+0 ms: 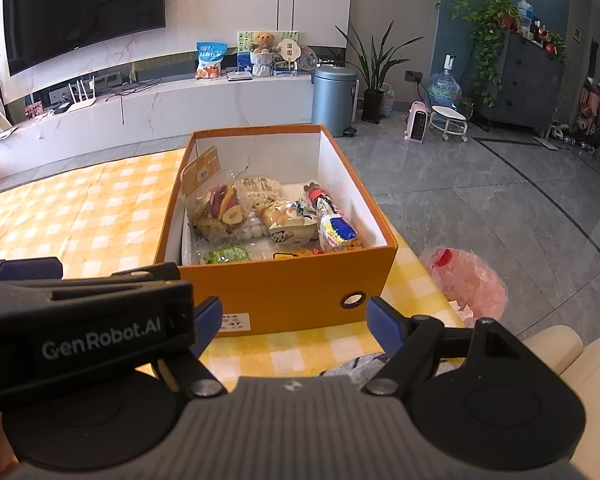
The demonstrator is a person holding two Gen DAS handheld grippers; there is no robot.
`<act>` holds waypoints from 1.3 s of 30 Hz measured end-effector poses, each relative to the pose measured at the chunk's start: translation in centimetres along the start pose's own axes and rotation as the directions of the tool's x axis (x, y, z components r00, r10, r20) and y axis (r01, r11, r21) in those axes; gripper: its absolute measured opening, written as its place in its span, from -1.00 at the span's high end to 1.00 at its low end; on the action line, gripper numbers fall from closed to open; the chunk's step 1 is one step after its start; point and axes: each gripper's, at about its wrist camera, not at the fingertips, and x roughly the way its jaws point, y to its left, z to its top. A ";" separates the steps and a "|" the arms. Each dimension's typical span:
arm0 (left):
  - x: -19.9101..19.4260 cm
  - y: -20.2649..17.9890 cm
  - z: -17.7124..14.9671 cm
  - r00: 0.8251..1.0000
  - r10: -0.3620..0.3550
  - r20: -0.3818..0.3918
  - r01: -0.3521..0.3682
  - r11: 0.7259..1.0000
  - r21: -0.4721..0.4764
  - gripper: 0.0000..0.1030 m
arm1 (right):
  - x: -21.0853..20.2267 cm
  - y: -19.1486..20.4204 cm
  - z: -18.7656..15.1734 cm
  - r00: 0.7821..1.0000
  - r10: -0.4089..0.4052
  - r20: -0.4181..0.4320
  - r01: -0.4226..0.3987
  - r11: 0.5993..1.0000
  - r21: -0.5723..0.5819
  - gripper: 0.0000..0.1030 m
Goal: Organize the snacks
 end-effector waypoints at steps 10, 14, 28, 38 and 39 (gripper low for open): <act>-0.2 0.2 0.0 1.000 0.008 0.004 -0.008 1.000 0.008 -1.00 | -0.1 0.2 0.0 1.000 0.006 0.001 -0.006 1.000 -0.003 -0.50; -0.5 0.3 0.1 1.000 0.012 0.011 -0.012 1.000 0.012 -1.00 | -0.2 0.3 0.0 1.000 0.011 0.009 -0.011 1.000 -0.002 -0.50; -1.1 0.4 0.2 1.000 0.015 0.028 -0.015 1.000 0.018 -1.00 | -0.5 0.7 0.0 0.999 0.015 0.029 -0.015 1.000 -0.011 -0.50; -1.3 1.0 0.3 1.000 0.013 0.020 -0.013 1.000 0.007 -1.00 | -0.5 1.1 -0.1 0.999 0.022 0.029 -0.022 1.000 -0.018 -0.50; -1.3 1.1 0.3 1.000 0.011 0.019 -0.011 1.000 0.006 -1.00 | -0.5 1.1 -0.1 0.999 0.022 0.029 -0.021 1.000 -0.018 -0.50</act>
